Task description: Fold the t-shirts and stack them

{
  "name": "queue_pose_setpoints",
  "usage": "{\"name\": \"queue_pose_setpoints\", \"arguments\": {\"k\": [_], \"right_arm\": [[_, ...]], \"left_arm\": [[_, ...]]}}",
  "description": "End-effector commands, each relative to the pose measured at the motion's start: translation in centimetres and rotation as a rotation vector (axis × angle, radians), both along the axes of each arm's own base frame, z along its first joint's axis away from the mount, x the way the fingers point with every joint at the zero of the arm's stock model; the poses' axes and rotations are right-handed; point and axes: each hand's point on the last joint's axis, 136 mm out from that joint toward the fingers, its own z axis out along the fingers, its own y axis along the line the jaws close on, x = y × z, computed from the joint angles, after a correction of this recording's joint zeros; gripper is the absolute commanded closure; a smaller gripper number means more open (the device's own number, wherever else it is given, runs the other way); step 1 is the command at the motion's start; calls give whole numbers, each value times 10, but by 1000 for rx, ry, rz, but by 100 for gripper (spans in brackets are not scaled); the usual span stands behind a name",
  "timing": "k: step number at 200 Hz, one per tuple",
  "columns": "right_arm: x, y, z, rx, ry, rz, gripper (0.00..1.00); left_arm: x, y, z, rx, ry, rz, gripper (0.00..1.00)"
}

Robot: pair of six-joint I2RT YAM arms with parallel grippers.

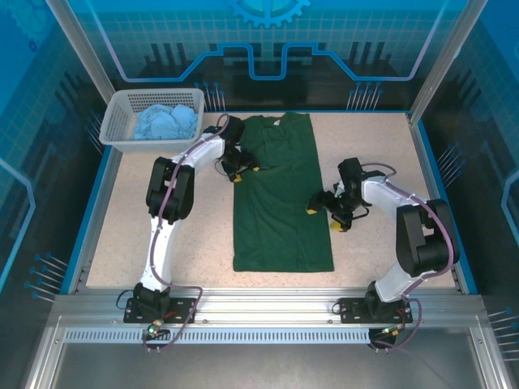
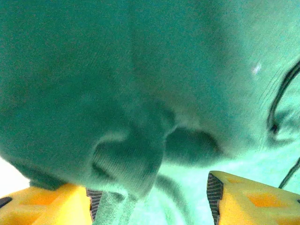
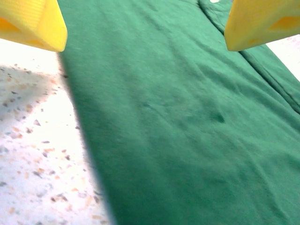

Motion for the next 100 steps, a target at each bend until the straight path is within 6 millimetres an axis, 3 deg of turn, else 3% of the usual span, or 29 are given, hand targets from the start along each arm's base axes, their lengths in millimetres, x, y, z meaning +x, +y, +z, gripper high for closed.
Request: {"name": "queue_pose_setpoints", "arguments": {"k": [1,24,37,48,66,100], "right_arm": [[-12,-6,-2,10,26,-13,11],[-21,-6,-7,40,56,-20,11],[-22,-2,-7,69,64,-13,11],[-37,0,-14,89,107,5,11],[-50,5,-14,127,131,38,12],[-81,13,-10,208,183,77,20]], "left_arm": [[-2,19,-29,96,67,1,35],[4,24,-16,84,47,17,29],[0,26,-6,78,43,11,23],[-8,27,3,68,43,3,17],[-31,28,19,38,46,-9,11],[-93,31,50,-49,58,-25,6]]}}
